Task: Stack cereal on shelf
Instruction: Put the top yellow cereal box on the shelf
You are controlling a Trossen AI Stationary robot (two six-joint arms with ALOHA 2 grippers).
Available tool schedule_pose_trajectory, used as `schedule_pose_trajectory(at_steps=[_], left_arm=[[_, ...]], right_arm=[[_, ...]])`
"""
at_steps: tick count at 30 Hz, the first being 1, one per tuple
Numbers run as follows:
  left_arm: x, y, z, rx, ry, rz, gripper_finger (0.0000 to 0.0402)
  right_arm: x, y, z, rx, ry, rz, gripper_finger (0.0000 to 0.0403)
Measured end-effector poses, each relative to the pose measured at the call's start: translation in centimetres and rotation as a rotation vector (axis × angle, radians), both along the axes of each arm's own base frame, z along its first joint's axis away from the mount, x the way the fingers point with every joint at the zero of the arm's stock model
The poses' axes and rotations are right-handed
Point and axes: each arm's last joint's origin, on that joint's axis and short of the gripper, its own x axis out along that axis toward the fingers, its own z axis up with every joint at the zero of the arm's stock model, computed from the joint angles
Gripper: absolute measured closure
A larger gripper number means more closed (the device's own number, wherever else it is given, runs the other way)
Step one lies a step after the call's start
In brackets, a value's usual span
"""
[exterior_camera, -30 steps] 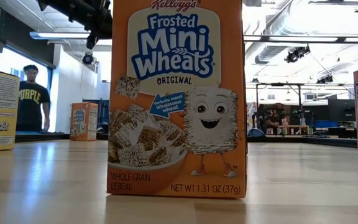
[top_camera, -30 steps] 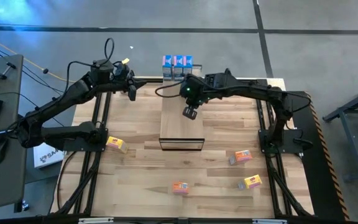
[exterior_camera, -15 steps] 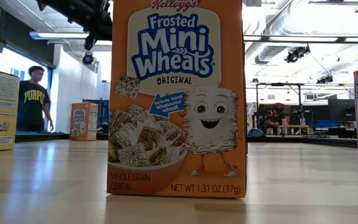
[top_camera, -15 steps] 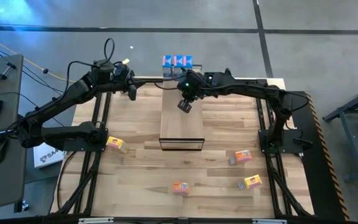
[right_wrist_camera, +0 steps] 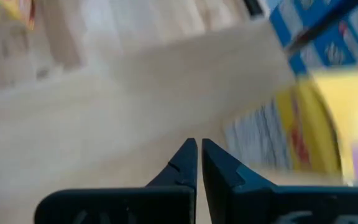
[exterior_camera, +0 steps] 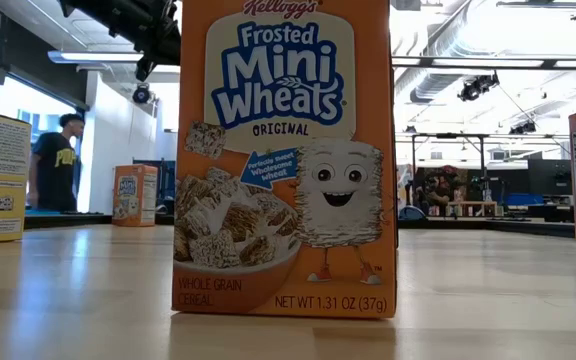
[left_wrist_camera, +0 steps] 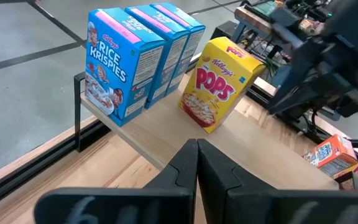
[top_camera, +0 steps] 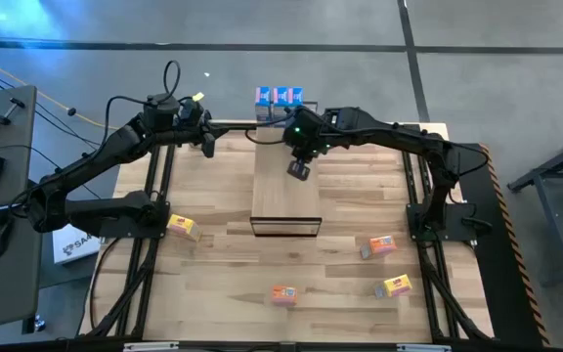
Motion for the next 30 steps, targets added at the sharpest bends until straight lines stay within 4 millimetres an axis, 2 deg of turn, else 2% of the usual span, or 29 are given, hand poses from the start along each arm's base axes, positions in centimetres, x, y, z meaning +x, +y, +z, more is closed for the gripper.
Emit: schedule_pose_trajectory(at_steps=[5,9,13,17,21,30], left_arm=[[0.0,0.0,-0.1,-0.004,0.005,0.000,0.0401],[0.0,0.0,-0.1,-0.004,0.005,-0.001,0.0401],[0.0,0.0,-0.1,-0.004,0.005,-0.001,0.0401],[0.0,0.0,-0.1,-0.004,0.005,-0.002,0.0402],[0.0,0.0,-0.1,-0.004,0.005,-0.001,0.0402],[0.0,0.0,-0.1,-0.004,0.005,-0.001,0.0401]], right_arm=[[-2.4,-0.4,1.4,0.025,0.120,-0.111,0.0403],[-3.7,-2.2,2.1,0.003,0.106,-0.221,0.0403],[-3.2,-4.5,1.2,-0.025,0.033,-0.247,0.0403],[-3.0,-5.9,0.2,-0.006,-0.006,-0.250,0.0403],[-3.0,-6.3,-0.4,-0.007,-0.006,-0.249,0.0403],[-2.4,-6.5,-0.2,-0.029,-0.076,-0.228,0.0403]])
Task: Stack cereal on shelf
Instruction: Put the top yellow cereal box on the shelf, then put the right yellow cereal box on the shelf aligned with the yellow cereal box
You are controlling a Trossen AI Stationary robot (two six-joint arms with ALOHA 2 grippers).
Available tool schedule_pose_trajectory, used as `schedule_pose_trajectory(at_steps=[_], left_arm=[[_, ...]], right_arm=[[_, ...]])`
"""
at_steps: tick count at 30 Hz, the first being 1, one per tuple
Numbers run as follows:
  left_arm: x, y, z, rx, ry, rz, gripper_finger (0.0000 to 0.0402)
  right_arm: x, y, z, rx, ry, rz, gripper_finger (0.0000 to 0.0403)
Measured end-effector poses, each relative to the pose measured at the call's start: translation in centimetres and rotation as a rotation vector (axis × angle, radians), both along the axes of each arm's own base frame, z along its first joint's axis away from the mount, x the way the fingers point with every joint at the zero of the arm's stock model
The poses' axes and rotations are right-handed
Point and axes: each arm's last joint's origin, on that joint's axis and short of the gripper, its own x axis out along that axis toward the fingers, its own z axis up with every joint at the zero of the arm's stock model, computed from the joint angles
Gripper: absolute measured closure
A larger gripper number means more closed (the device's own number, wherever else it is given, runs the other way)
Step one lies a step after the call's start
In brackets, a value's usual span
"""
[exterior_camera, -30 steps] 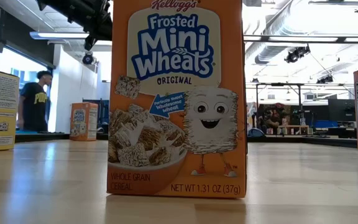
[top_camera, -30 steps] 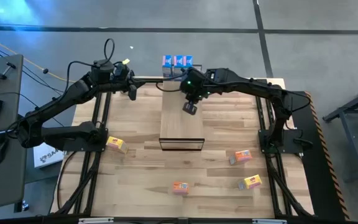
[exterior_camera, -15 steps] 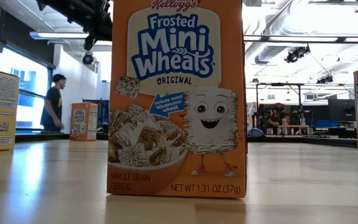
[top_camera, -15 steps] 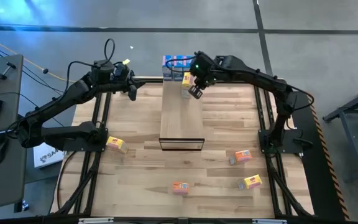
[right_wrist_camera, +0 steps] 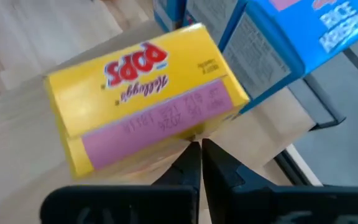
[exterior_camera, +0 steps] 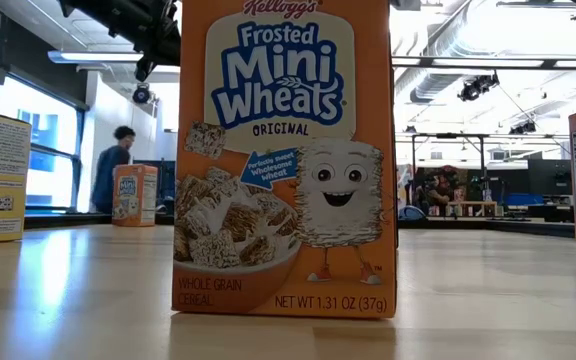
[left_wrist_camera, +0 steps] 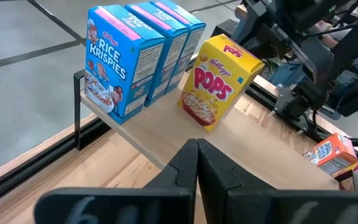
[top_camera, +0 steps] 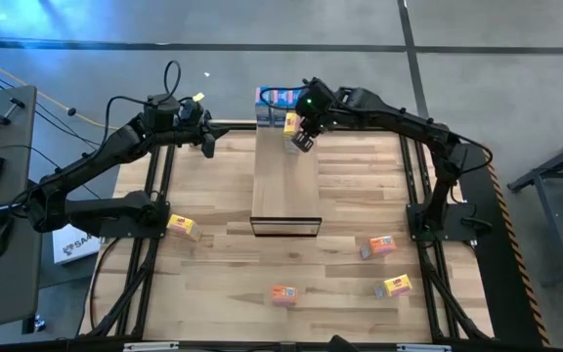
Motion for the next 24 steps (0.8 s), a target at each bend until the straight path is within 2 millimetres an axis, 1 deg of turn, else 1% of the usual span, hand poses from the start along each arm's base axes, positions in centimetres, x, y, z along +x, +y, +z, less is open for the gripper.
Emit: schedule_pose_trajectory(at_steps=[5,7,9,12,15,19,24], left_arm=[[0.0,0.0,0.0,-0.001,0.000,0.001,0.0401],[0.0,0.0,0.0,0.000,0.000,0.001,0.0402],[0.0,0.0,0.0,0.000,0.000,0.002,0.0401],[0.0,0.0,0.0,0.001,0.001,0.002,0.0402],[0.0,0.0,0.0,0.007,0.003,-0.005,0.0401],[0.0,0.0,0.0,0.006,0.002,-0.008,0.0401],[0.0,0.0,0.0,0.005,0.000,-0.016,0.0402]], right_arm=[[0.1,-0.1,0.1,-0.009,-0.013,-0.002,0.0403],[-0.3,0.1,0.4,-0.006,-0.008,-0.001,0.0403],[-1.2,0.6,1.5,0.005,-0.033,-0.018,0.0403],[-3.5,2.4,3.7,0.067,-0.068,-0.053,0.0403],[-5.8,5.3,5.3,0.170,-0.064,-0.117,0.0403],[-8.1,10.5,6.5,0.338,-0.042,-0.218,0.0403],[-9.1,17.7,6.5,0.530,-0.020,-0.395,0.0403]])
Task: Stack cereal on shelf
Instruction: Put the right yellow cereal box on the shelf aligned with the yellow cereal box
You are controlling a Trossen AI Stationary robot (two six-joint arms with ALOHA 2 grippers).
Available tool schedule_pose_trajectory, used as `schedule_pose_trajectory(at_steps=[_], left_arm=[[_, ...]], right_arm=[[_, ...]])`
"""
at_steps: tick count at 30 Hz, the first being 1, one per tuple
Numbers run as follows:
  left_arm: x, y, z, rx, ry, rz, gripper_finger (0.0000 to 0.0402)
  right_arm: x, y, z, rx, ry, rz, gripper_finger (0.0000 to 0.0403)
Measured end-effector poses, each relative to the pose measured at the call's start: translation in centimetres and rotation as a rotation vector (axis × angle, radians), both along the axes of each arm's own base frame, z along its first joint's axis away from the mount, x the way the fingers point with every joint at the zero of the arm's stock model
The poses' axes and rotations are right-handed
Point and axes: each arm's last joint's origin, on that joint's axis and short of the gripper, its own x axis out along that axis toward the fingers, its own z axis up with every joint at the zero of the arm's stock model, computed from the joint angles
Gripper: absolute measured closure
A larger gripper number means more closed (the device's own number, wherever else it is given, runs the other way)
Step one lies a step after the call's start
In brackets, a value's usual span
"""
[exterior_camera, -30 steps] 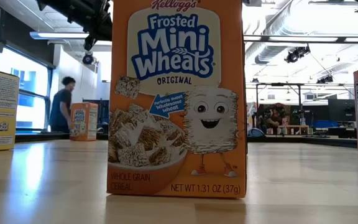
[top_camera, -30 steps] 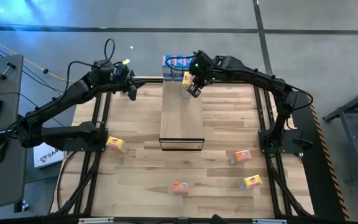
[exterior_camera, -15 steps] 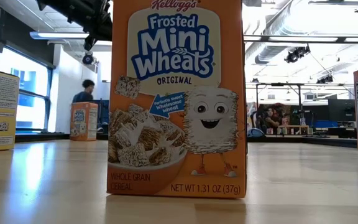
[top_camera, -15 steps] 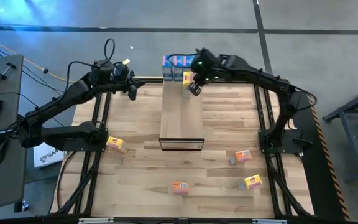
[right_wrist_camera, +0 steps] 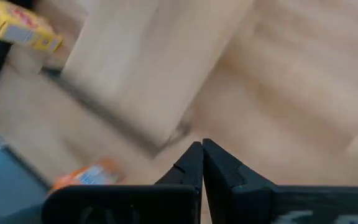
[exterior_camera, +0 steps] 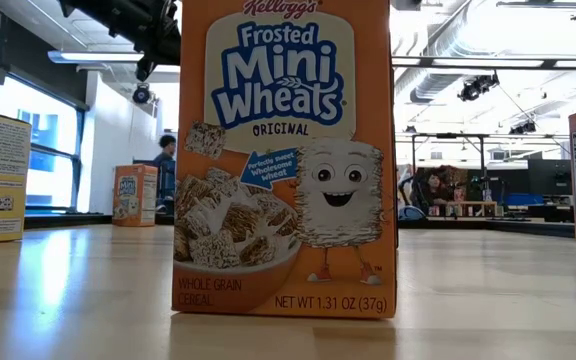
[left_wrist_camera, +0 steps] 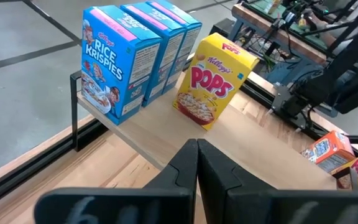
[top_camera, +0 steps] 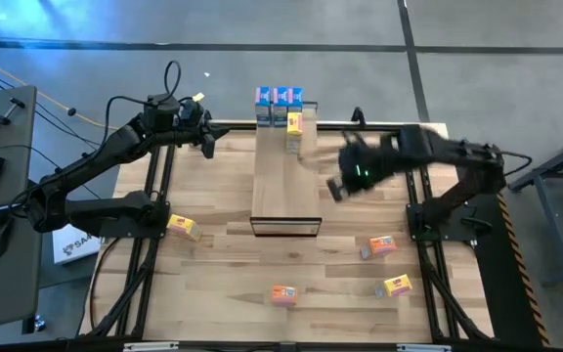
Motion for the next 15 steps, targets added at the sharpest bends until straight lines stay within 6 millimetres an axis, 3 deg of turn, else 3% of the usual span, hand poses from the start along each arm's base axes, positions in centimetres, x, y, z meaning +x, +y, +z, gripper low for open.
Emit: schedule_pose_trajectory(at_steps=[4,10,12,15], left_arm=[[0.0,0.0,-0.1,-0.007,0.008,-0.001,0.0401],[-0.1,-0.1,-0.3,-0.029,0.018,-0.022,0.0401],[0.0,-0.2,-0.3,-0.037,0.011,-0.046,0.0401],[0.0,-0.3,-0.3,-0.040,0.008,-0.058,0.0402]], right_arm=[[-0.5,5.4,-0.5,0.138,0.024,-0.163,0.0403],[-2.4,11.9,-2.0,0.346,0.105,-0.624,0.0402],[-2.9,13.4,-2.8,0.428,0.191,-0.650,0.0398],[-2.8,14.1,-4.7,0.502,0.386,-0.663,0.0375]])
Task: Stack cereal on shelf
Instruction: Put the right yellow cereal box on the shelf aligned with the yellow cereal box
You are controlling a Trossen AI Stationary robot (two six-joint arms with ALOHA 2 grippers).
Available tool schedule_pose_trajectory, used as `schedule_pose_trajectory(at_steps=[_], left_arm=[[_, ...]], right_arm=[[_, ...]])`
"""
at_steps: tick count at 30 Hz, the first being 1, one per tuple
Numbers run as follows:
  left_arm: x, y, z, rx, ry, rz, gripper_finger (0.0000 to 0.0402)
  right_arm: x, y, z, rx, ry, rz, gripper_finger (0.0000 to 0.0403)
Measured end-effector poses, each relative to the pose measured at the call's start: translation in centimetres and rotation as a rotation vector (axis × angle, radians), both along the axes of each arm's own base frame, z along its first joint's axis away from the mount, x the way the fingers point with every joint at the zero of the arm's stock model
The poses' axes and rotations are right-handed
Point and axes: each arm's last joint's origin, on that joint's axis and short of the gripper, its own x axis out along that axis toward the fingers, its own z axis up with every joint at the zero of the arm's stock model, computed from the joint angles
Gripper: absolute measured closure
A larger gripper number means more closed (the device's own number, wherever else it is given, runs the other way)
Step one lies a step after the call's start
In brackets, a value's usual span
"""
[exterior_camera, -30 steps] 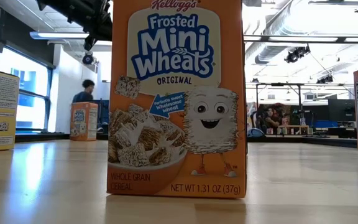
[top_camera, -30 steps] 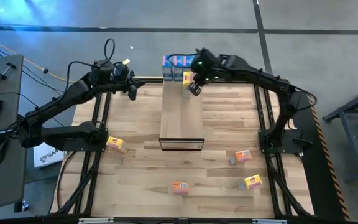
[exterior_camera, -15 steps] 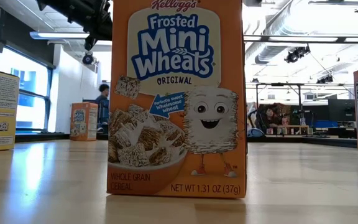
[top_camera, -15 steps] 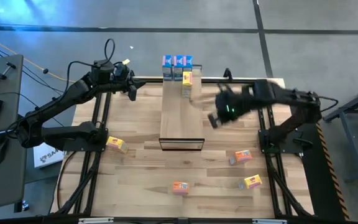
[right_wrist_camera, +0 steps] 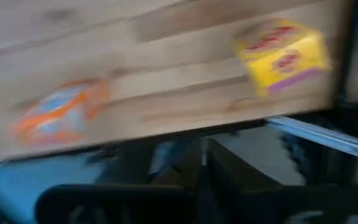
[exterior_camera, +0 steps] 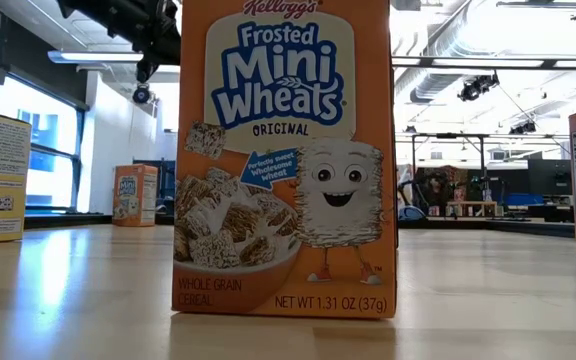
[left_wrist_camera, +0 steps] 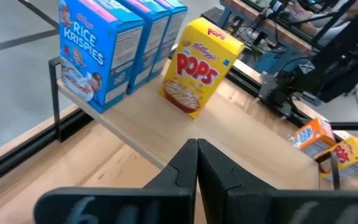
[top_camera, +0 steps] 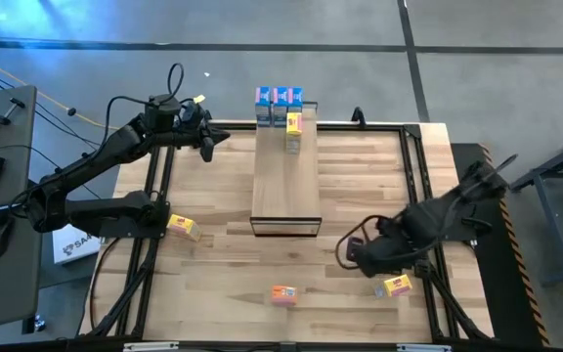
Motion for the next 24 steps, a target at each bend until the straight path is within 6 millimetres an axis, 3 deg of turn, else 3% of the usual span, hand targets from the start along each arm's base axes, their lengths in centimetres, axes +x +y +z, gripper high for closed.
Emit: schedule_pose_trajectory(at_steps=[7,12,17,24], left_arm=[[0.0,0.0,-0.1,-0.001,0.006,-0.004,0.0402],[0.0,-0.1,-0.2,0.031,0.026,-0.050,0.0402],[0.0,-0.2,-0.2,0.060,0.038,-0.079,0.0401],[-0.3,0.0,-0.5,0.034,0.063,-0.057,0.0401]], right_arm=[[0.0,0.7,-2.0,0.037,0.065,0.027,0.0279],[-2.4,1.1,-1.5,0.062,0.125,0.306,0.0237],[-3.1,1.7,-1.8,0.036,-0.070,0.745,0.0248],[-3.8,1.9,-5.2,0.200,-0.079,1.279,0.0318]])
